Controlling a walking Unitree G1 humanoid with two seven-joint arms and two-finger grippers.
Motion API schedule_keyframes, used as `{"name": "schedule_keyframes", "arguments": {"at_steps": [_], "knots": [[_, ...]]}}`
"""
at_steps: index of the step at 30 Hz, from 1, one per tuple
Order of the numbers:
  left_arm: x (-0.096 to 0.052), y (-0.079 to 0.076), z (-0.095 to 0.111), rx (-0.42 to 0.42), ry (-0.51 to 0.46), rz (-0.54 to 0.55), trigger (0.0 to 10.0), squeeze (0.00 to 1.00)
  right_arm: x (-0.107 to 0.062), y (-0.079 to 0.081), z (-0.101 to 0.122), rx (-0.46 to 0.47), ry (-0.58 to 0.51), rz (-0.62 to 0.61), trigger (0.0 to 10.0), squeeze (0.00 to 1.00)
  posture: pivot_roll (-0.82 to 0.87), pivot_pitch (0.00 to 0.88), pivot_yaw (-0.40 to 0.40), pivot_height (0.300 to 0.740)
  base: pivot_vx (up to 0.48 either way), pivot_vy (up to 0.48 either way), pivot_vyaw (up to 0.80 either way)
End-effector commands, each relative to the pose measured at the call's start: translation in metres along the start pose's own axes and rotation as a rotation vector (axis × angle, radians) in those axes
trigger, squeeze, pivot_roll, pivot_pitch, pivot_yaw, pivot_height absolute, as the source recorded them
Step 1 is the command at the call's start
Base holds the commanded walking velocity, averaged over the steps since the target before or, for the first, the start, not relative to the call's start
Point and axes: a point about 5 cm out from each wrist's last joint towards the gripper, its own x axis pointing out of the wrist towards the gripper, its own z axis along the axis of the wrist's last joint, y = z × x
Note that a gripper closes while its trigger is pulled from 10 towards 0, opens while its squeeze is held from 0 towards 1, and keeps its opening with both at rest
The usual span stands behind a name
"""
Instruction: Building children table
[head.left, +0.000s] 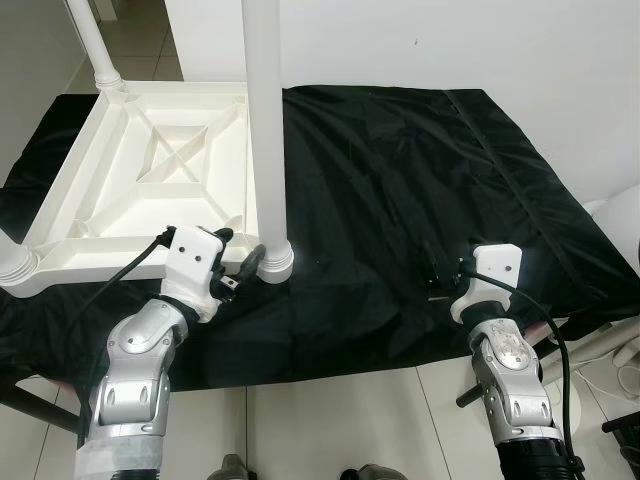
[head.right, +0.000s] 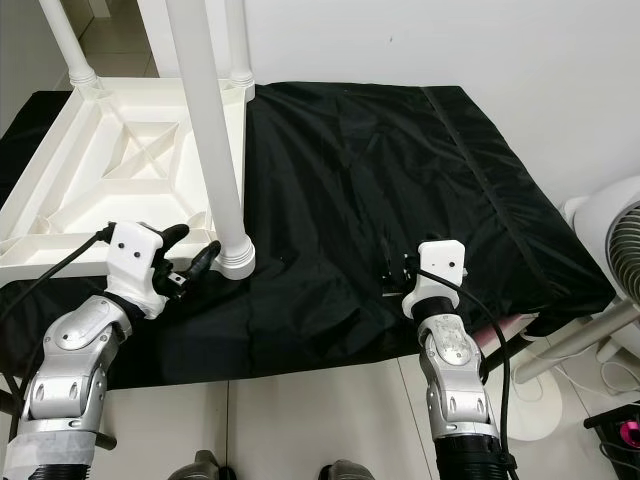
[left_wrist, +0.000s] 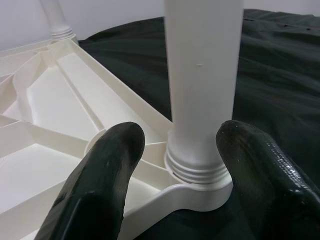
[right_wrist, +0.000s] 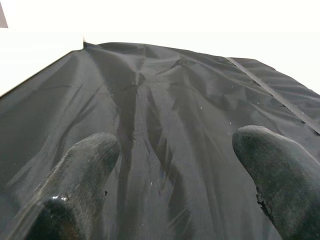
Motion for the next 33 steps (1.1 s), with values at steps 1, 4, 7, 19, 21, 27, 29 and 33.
{"name": "schedule_keyframes", "arguments": {"at_steps": [1,4,7,19,21,27,29,33], "knots": [[0.002,-0.002,-0.001,0.015,0.02,-0.015,10.0,0.0,0.0,0.0,-0.001,-0.011,0.001,0.007,10.0,0.0,-0.08,0.044,-0.009,0.74,0.0,0.0,0.0],[0.006,-0.002,-0.016,0.094,0.158,-0.04,10.0,0.0,-0.001,0.0,-0.002,-0.014,0.002,0.008,10.0,0.0,-0.08,0.046,-0.006,0.74,0.0,0.0,0.0],[0.007,-0.002,-0.022,0.112,0.211,-0.05,10.0,0.0,-0.001,0.0,-0.002,-0.015,0.002,0.008,10.0,0.0,-0.08,0.046,-0.006,0.74,0.0,0.0,0.0],[0.016,0.001,-0.016,0.097,0.212,-0.089,10.0,0.0,-0.003,-0.003,-0.002,-0.026,0.003,-0.012,10.0,0.0,-0.1,0.057,0.016,0.74,0.0,0.0,0.0],[0.019,0.002,-0.015,0.088,0.215,-0.076,10.0,0.0,-0.003,-0.003,-0.001,-0.026,0.003,-0.014,10.0,0.0,-0.1,0.057,0.017,0.74,0.0,0.0,0.0],[0.03,-0.009,0.002,-0.039,0.121,-0.117,10.0,0.0,-0.001,-0.004,-0.001,-0.03,0.002,-0.014,10.0,0.0,-0.1,0.058,0.013,0.74,0.0,0.0,0.0],[0.031,-0.011,0.006,-0.072,0.102,-0.129,10.0,0.0,-0.001,-0.004,-0.001,-0.03,0.002,-0.013,10.0,0.0,-0.11,0.06,0.013,0.74,0.0,0.0,0.0],[0.031,-0.014,0.014,-0.138,0.055,-0.167,10.0,0.0,0.0,-0.004,0.0,-0.033,0.002,-0.011,10.0,0.0,-0.1,0.059,0.012,0.74,0.0,0.0,0.0]]}}
